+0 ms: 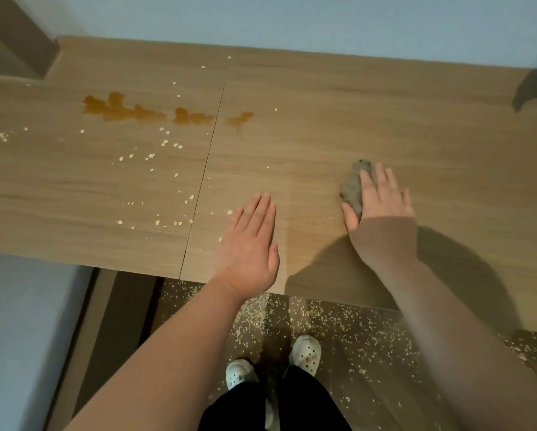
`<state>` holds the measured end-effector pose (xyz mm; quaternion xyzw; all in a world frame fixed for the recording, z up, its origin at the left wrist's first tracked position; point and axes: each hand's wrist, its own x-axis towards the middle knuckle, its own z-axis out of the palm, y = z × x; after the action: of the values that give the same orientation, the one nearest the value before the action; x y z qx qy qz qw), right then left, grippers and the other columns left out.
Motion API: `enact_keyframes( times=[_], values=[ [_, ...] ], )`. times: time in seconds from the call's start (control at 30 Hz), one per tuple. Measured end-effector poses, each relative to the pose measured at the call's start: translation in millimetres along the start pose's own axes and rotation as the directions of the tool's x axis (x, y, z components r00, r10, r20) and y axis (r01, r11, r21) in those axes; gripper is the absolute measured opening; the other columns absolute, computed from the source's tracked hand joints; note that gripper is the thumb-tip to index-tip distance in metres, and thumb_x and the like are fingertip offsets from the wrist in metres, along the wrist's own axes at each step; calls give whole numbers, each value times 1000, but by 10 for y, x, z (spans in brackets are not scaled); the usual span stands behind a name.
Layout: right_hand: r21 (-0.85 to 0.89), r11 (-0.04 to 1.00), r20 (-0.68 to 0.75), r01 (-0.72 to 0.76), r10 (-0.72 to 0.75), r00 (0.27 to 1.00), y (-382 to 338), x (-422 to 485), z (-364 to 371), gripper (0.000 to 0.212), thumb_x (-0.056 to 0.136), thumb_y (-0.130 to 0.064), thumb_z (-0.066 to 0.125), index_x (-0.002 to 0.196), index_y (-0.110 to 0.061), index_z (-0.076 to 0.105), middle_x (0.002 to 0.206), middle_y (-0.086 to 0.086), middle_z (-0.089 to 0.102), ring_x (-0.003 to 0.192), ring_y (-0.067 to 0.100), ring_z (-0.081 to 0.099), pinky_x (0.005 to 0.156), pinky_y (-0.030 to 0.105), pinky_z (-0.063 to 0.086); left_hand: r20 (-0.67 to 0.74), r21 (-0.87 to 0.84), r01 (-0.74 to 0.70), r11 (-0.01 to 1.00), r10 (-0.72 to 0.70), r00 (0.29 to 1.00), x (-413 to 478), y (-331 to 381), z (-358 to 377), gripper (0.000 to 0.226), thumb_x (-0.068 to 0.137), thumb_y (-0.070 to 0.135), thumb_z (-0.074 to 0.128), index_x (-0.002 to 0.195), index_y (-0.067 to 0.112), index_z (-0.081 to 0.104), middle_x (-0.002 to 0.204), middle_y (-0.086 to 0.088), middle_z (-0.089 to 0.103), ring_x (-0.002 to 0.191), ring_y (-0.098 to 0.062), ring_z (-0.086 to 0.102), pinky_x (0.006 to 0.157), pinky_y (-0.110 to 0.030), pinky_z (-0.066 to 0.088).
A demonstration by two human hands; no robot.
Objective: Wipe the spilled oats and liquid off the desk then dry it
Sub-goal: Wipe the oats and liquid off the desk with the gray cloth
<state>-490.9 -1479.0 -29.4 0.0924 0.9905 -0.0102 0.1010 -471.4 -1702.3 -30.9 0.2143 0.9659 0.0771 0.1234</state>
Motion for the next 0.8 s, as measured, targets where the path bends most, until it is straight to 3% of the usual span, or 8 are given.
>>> enact_keyframes(
  times=[0.2, 0.3, 0.37, 0.47, 0.57, 0.67, 0.8],
  values=[
    [103, 986, -96, -129, 139, 986, -238, 147, 7, 65, 100, -47, 28, 155, -15, 17, 164, 8, 5, 151, 26, 3, 119, 50, 9, -1, -6, 2, 1000, -2, 1000, -14, 7, -24, 71, 90, 39, 4, 153, 8, 1, 162, -8, -6, 150, -19, -11, 117, -31, -16],
    [109, 994, -94, -5, 16, 995, -312, -368, 127, 64, 98, -46, 30, 154, -17, 18, 162, 4, 3, 150, 23, 3, 119, 47, 5, -16, -26, 4, 1000, -5, 1000, -4, 1, -22, 66, 95, 37, 14, 154, 7, 5, 163, -9, -3, 150, -20, -9, 115, -31, -17],
    [92, 991, -107, 93, -83, 991, -266, -701, 184, 63, 96, -48, 37, 150, -16, 28, 159, 4, 12, 149, 24, 14, 118, 49, 7, -21, -30, -1, 1000, 0, 1000, -8, -10, -22, 65, 98, 36, 19, 154, 7, 4, 163, -8, -4, 150, -20, -11, 114, -31, -19],
    [-55, 994, -74, 96, -100, 992, -102, -767, 114, 65, 92, -53, 42, 145, -14, 41, 155, 6, 22, 145, 25, 27, 114, 59, 6, -34, -97, -66, 993, 63, 997, -40, -22, -46, 63, 100, 33, 27, 154, 7, 8, 163, -8, 1, 150, -18, -10, 112, -30, -24],
    [-119, 992, -11, -46, 45, 999, -89, -557, 56, 70, 94, -56, 38, 152, -18, 28, 163, 3, 3, 150, 19, 0, 114, 54, -7, -125, -280, -122, 952, 90, 988, -141, -111, -123, 60, 99, 25, 38, 153, 10, 18, 162, -4, 11, 147, -9, -10, 112, -24, -24],
    [45, 984, -93, -175, 179, 980, -267, -471, 61, 66, 95, -49, 45, 149, -13, 35, 163, 9, 10, 150, 24, 6, 119, 54, 1, -183, -276, -57, 960, 5, 983, -298, -480, -226, 61, 99, 23, 42, 154, 15, 16, 161, 4, 9, 143, -3, -15, 111, -24, -24],
    [93, 936, -140, -339, 350, 926, -681, -524, 109, 66, 99, -45, 35, 151, -7, 28, 161, 15, 14, 149, 30, 12, 120, 54, 15, -136, -128, 153, 980, -170, 976, -564, -1327, -351, 61, 102, 30, 32, 154, 17, 5, 163, 2, 0, 142, -6, -20, 116, -33, -18]
  ],
)
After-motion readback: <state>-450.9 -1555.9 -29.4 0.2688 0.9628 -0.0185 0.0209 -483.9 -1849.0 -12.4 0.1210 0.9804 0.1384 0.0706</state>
